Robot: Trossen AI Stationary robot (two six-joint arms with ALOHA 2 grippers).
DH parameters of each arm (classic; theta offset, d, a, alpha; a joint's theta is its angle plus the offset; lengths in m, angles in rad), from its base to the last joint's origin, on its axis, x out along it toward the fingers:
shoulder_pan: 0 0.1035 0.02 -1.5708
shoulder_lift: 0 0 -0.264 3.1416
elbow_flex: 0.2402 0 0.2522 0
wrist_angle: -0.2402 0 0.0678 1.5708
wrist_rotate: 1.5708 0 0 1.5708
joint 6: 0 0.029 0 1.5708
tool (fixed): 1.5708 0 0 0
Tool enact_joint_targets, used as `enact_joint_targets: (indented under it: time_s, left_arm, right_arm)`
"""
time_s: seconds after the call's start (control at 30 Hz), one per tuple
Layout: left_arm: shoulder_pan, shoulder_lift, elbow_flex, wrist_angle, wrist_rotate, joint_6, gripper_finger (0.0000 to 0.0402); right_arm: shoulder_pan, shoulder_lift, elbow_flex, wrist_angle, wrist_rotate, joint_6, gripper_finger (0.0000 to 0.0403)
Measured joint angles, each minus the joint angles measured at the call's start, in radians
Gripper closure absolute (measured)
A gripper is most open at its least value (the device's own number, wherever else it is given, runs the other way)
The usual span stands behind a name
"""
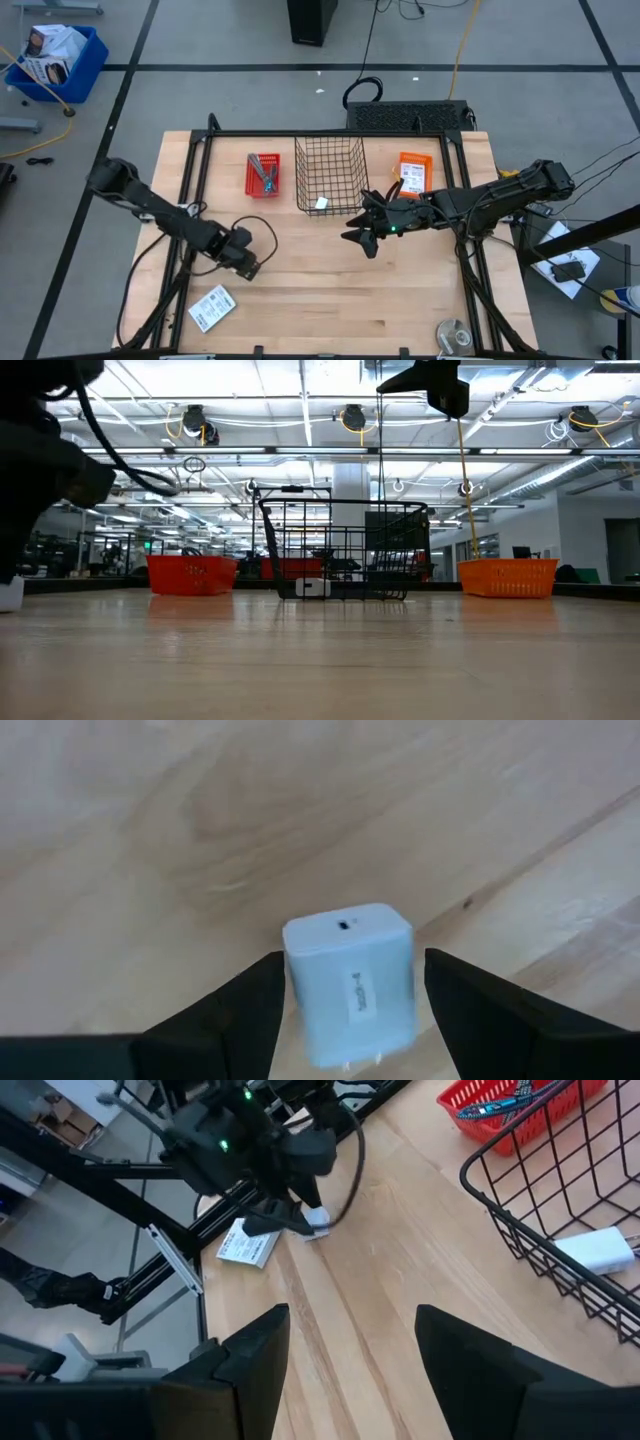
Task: Pick and place items into bin
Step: Put the white charger adaptor into the wire basket
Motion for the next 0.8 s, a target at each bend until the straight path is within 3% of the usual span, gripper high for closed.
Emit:
enact_joint_targets:
  time_s: [0.33, 0.57, 0.8]
  left_arm:
    - [0.001, 0.115, 0.006, 0.057, 0.091, -0.003, 0.0157]
    - [0.026, 0.083, 0.021, 0.066, 0.068, 0.000, 0.0214]
    - [0.096, 0.054, 0.049, 0.116, 0.007, -0.001, 0.0218]
  right_arm:
    - [0.000, 0.000, 0.000, -0.001, 0.001, 0.000, 0.0193]
    - [0.000, 0.000, 0.000, 0.001, 0.002, -0.008, 0.0193]
    - [-0.018, 0.000, 0.000, 0.001, 0.002, -0.023, 0.0193]
